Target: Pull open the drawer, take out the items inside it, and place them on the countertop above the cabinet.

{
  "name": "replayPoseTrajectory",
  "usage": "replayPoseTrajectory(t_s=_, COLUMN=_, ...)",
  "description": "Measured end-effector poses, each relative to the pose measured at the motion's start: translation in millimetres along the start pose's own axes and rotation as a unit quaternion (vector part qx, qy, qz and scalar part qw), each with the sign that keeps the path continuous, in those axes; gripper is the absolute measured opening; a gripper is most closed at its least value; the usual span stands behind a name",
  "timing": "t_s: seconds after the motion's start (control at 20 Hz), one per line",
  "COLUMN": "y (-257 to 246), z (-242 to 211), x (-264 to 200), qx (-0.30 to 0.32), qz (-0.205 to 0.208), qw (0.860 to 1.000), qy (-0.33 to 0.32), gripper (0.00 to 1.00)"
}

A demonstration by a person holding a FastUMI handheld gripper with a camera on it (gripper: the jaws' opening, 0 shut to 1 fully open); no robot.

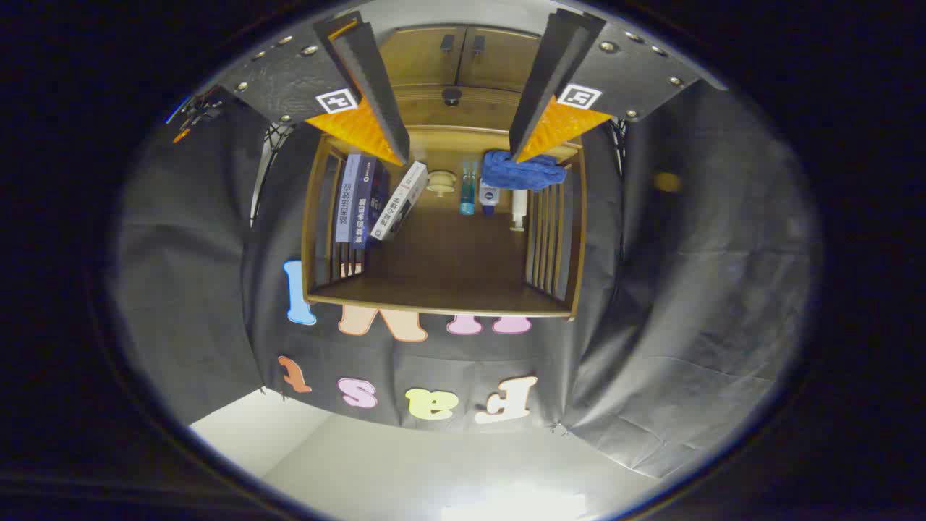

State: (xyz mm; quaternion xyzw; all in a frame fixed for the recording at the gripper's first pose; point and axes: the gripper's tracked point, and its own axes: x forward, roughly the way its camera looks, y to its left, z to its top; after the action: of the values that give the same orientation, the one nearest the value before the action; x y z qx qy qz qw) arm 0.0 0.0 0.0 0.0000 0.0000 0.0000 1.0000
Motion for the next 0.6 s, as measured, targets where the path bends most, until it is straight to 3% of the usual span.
replayPoseTrajectory(t_s=0.6, y=-5.7, z=-9.3, x=-0.9, qx=0.018, qz=-0.006, qw=1.000, qy=0.011, gripper=0.85)
